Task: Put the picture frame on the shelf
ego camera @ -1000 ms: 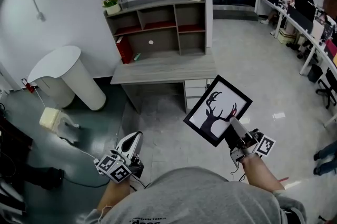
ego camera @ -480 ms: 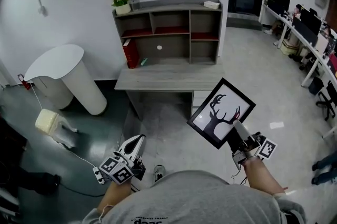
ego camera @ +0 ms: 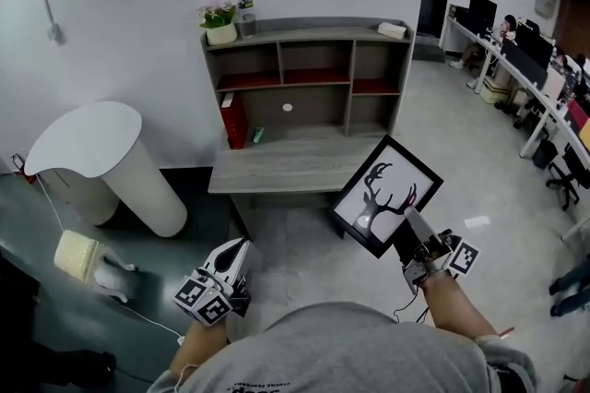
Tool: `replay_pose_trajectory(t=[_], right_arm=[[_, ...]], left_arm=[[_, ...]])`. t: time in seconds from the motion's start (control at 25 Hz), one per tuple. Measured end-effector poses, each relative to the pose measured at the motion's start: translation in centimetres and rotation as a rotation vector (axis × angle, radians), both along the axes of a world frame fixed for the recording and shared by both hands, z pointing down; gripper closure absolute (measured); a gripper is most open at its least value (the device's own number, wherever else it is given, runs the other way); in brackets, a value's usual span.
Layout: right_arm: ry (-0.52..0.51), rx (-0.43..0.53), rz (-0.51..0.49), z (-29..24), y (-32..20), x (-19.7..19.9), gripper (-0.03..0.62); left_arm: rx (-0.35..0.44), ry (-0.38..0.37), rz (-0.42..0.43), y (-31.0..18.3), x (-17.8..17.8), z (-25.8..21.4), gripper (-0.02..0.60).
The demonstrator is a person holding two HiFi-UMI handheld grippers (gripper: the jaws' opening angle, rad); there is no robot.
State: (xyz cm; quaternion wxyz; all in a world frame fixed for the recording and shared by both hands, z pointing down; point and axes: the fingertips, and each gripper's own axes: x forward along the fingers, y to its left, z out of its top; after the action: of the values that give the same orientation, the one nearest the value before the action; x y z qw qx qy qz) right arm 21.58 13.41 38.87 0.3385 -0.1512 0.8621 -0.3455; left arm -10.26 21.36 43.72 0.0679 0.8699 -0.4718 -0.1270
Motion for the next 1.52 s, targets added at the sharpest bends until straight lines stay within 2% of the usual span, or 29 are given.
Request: replay_pose_trajectory(t=[0.36, 0.64, 0.96, 1.2, 1.52], right_arm=[[0.009, 0.005, -0.005, -1.0, -6.0, -8.8, 0.52], [0.012, -0.011, -0.035, -0.6, -9.7, -12.4, 0.522], [-0.02, -0.038, -0.095, 0.6, -16.0, -13.2, 0.522], [-0.05, -0.042, -0.163, 1.4, -23.7, -12.6, 0.52], [0.089, 0.069, -0.2, -0.2, -35.3, -11.1, 0.522]], left_arm=[[-0.002, 0.017, -0.003, -4.7, -8.3, 0.0, 0.554], [-0.005, 0.019, -0.014, -7.8, -11.3, 0.4, 0.554], [-0.025, -0.002, -0.048, -12.3, -11.1, 0.7, 0.554], [-0.025, -0.02, -0.111, -18.4, -9.8, 0.9, 0.554], [-0.017, -0.025, -0.168, -29.4, -5.2, -0.2, 0.554]])
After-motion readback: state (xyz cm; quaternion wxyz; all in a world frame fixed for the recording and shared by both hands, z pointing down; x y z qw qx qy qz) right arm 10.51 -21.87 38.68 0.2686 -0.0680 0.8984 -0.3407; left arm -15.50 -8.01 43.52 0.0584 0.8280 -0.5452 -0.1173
